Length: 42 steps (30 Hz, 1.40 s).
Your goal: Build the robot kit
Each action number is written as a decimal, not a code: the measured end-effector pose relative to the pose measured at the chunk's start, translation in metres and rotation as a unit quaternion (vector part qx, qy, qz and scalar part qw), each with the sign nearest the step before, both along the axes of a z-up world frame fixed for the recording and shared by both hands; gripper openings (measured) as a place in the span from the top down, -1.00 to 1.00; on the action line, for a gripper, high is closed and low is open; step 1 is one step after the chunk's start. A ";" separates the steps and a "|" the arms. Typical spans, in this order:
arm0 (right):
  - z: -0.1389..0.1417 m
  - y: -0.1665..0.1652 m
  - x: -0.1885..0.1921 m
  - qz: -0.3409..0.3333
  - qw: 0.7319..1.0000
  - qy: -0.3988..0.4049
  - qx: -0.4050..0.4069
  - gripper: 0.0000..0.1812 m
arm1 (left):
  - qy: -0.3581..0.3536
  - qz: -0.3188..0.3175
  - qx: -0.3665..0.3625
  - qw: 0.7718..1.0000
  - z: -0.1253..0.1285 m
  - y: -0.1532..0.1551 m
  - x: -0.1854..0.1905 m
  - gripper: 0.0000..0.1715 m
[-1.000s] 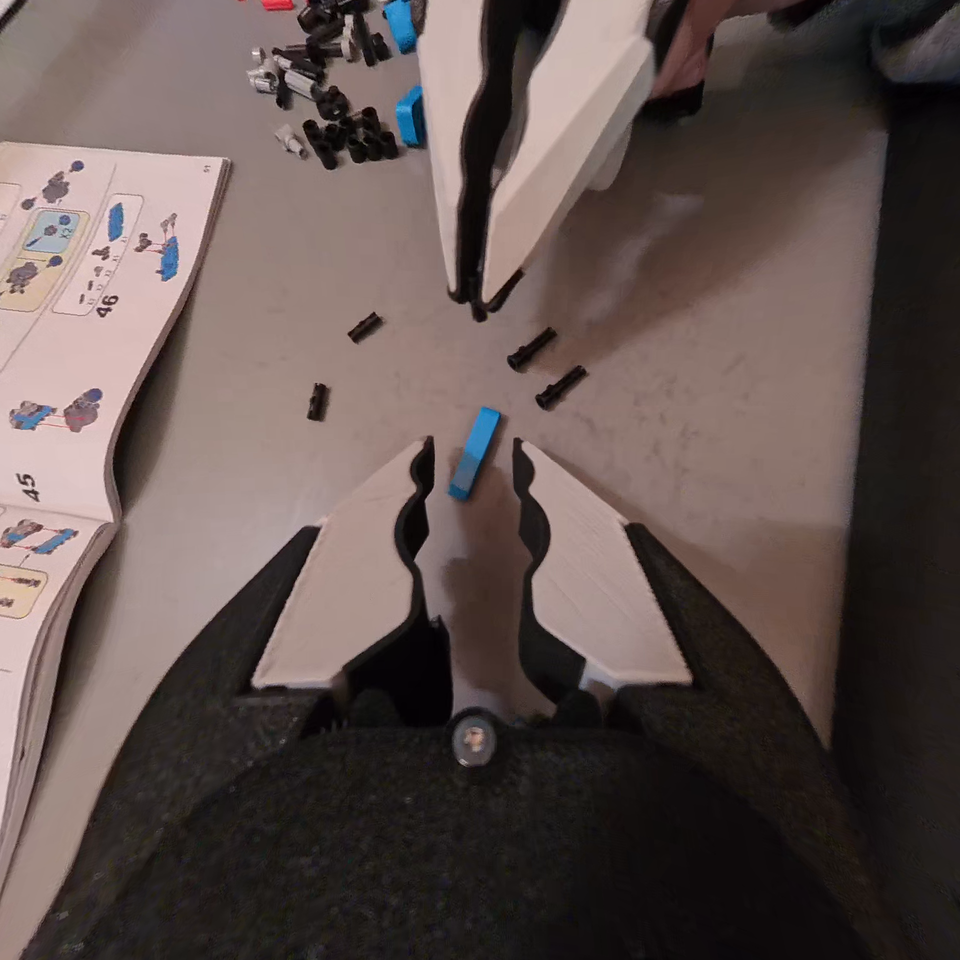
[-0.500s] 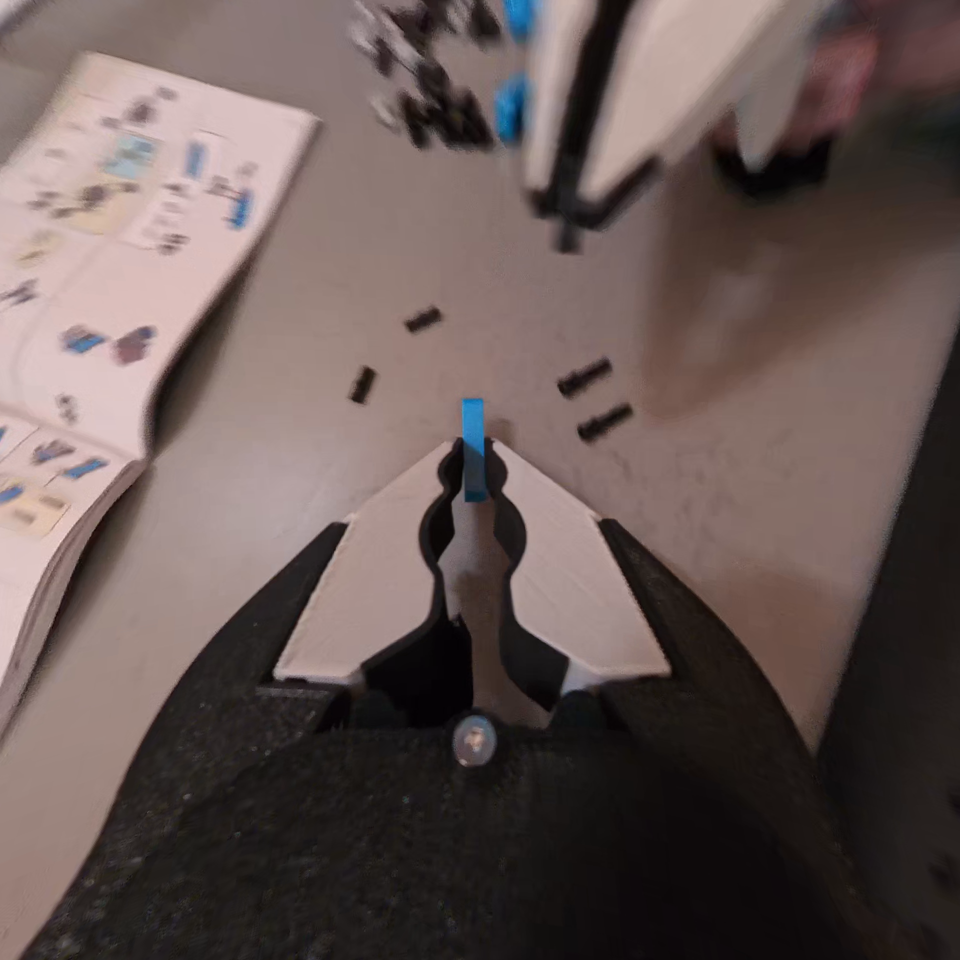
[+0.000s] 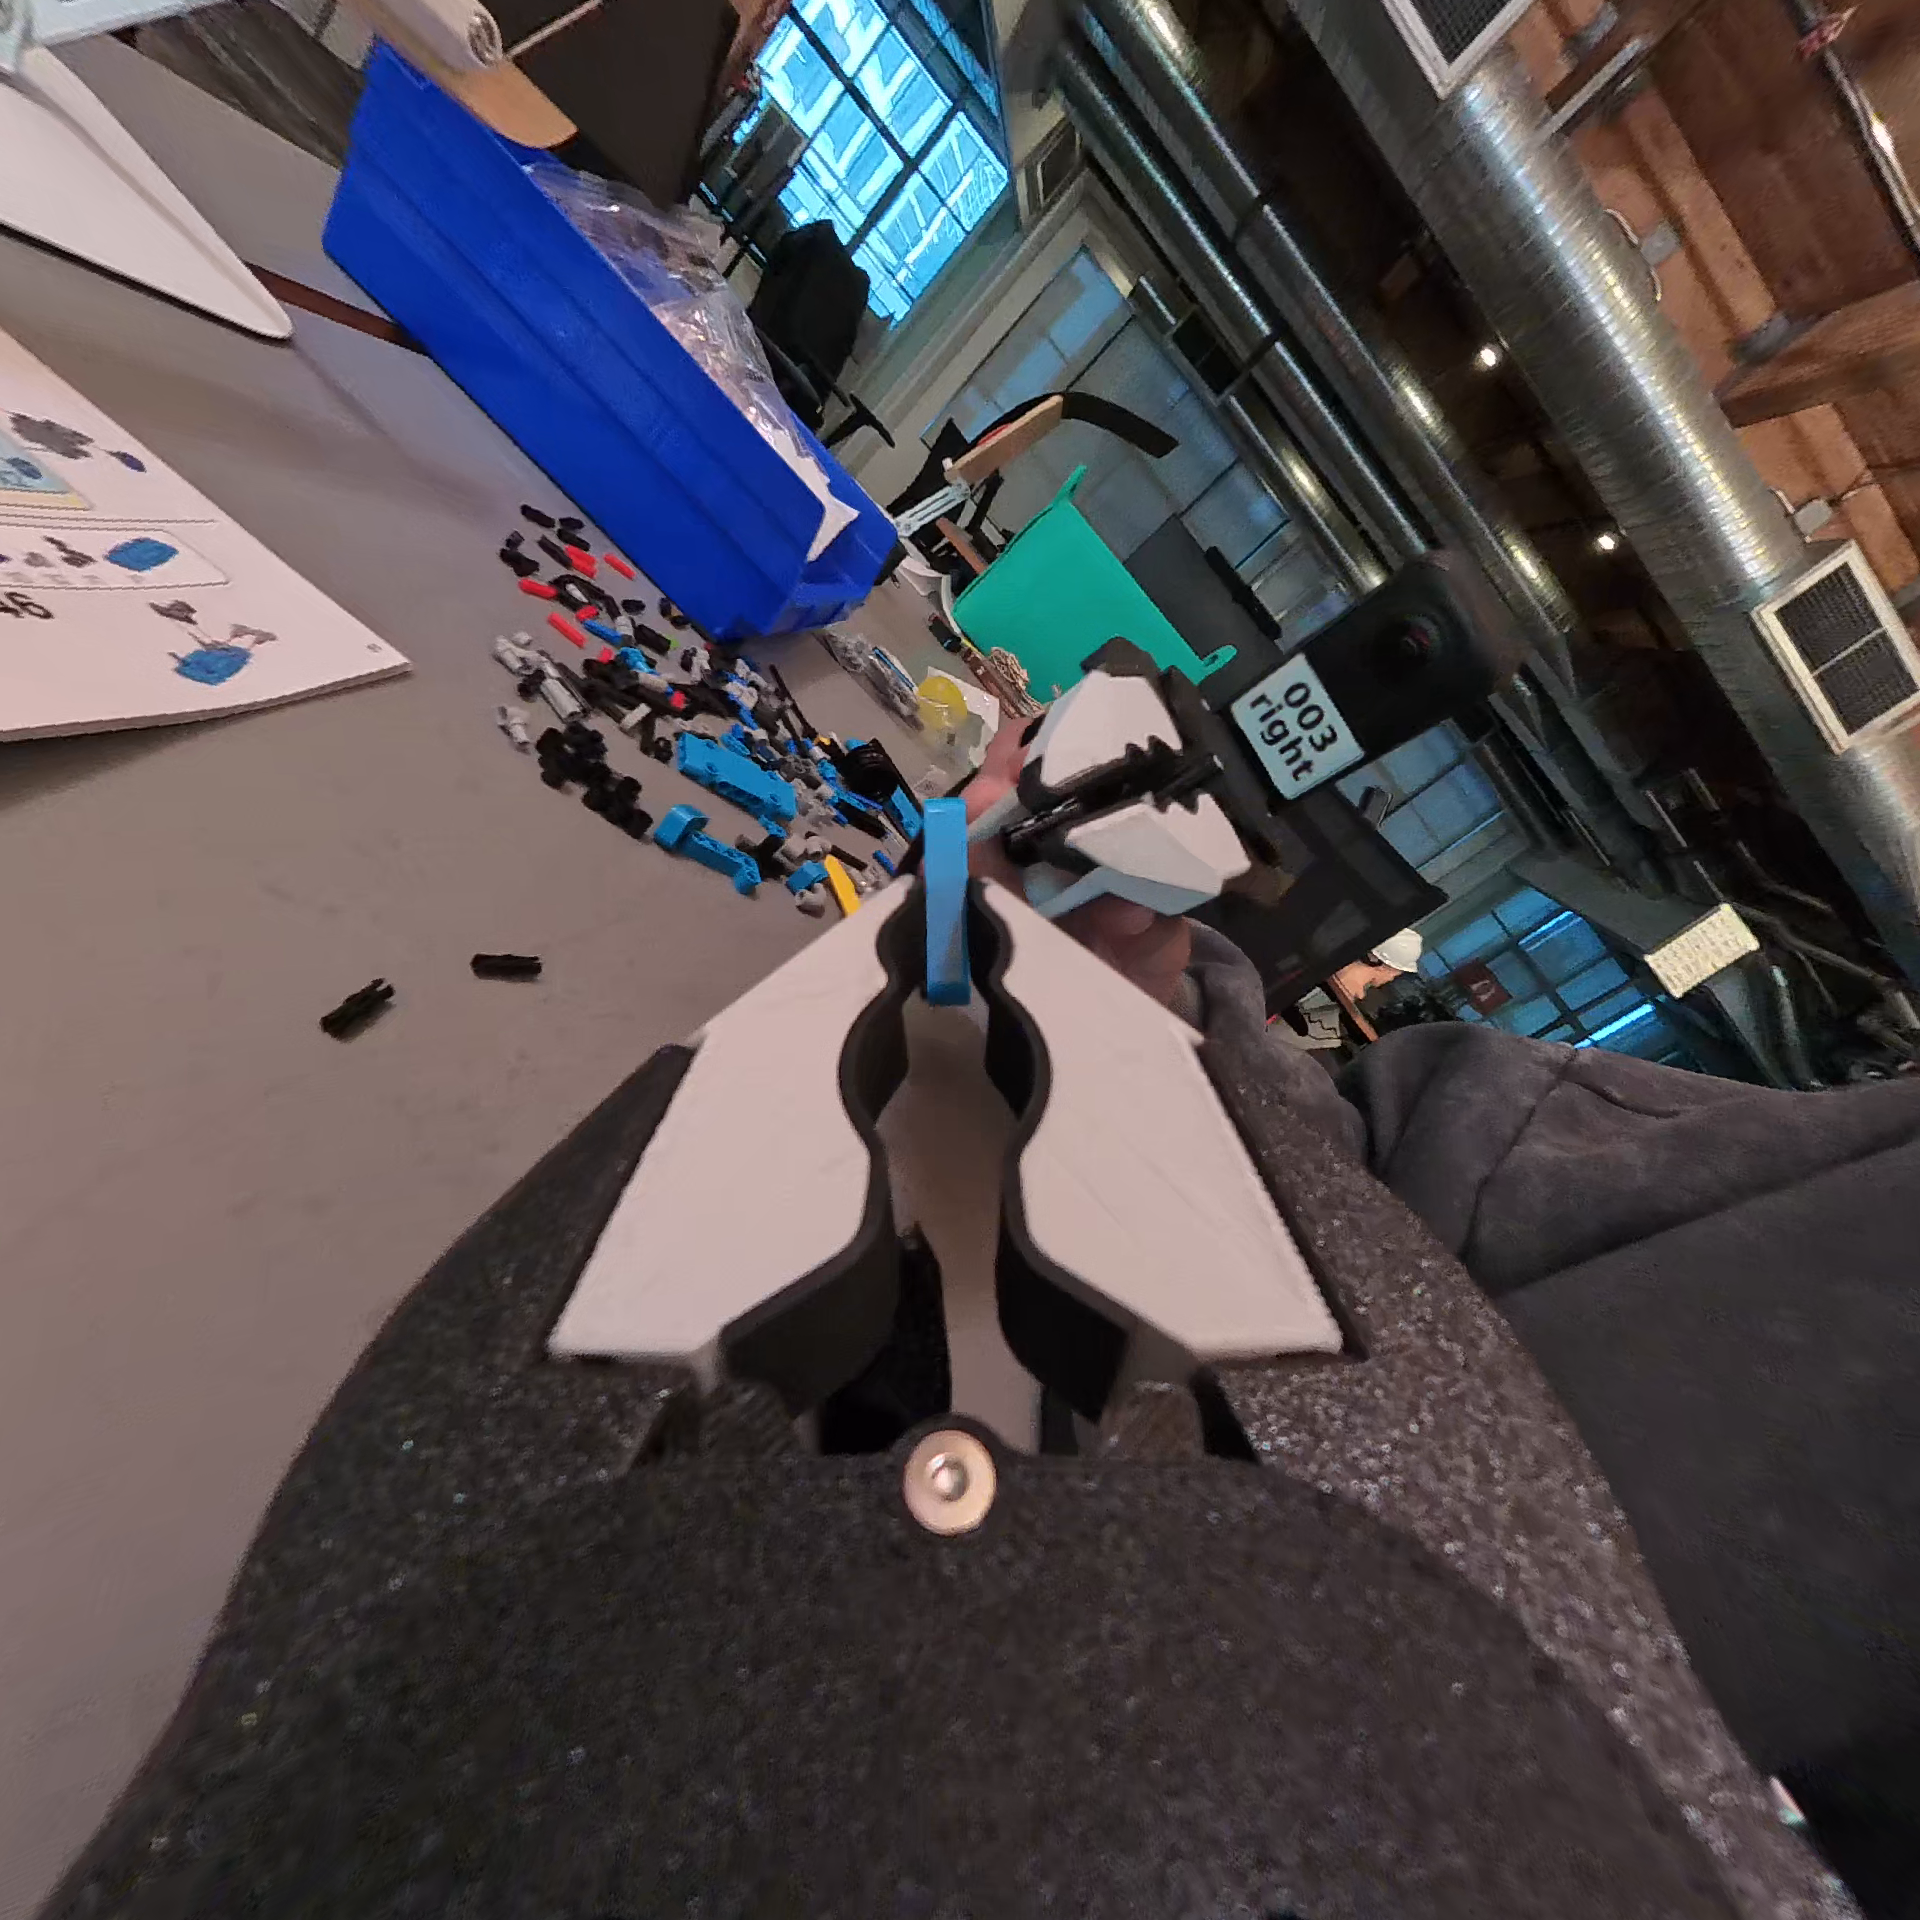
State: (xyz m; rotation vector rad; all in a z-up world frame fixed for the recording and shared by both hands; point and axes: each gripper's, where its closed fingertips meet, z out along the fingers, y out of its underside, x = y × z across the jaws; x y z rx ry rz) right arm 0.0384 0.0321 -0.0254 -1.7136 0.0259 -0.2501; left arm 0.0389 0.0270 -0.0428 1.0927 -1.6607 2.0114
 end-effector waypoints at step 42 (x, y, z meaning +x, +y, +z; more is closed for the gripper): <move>-0.054 -0.012 -0.044 0.139 0.980 0.035 -0.140 0.64 | -0.096 -0.138 0.180 0.969 -0.045 -0.012 -0.043 0.92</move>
